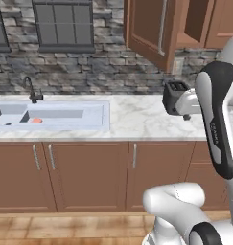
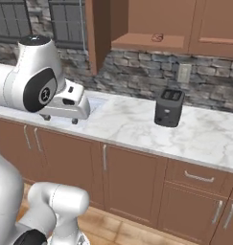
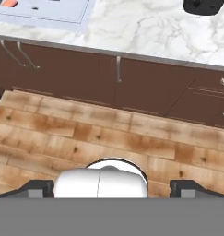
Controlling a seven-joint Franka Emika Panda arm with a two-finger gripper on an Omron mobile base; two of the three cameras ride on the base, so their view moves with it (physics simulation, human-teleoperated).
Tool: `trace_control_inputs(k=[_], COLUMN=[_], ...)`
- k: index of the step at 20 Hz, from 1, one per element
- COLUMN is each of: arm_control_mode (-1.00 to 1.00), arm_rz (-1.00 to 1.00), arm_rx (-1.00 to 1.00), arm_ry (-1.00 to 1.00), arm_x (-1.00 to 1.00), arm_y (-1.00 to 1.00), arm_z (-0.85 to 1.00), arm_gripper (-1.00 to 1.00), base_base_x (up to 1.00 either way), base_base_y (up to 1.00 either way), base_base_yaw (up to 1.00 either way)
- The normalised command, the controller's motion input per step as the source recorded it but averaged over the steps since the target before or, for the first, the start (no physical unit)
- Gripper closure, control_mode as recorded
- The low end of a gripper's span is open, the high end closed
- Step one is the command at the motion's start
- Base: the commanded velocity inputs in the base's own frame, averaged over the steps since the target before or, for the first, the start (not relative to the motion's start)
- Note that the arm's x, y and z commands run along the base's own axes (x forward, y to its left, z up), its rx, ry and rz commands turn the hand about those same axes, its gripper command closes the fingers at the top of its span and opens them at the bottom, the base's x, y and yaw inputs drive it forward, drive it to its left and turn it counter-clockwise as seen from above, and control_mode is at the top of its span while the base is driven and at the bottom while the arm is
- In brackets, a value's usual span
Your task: Pick up the bar soap and bar soap from the sink, and place them back in the cabinet, and close the cabinet door.
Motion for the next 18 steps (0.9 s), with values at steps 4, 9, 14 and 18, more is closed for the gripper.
trace_control_inputs(k=[4,9,14,18], arm_control_mode=[1.0,1.0,1.0,1.0], arm_rz=[0.0,0.0,0.0,0.0], arm_rx=[0.0,0.0,0.0,0.0], arm_ry=[0.0,0.0,0.0,0.0], arm_x=[0.0,0.0,0.0,0.0], arm_y=[0.0,0.0,0.0,0.0], arm_z=[0.0,0.0,0.0,0.0], arm_gripper=[-1.0,-1.0,-1.0,-1.0], base_base_x=[0.39,0.4,0.43,0.31], base_base_y=[0.74,0.72,0.68,0.62], base_base_yaw=[-0.08,-0.07,-0.04,-0.03])
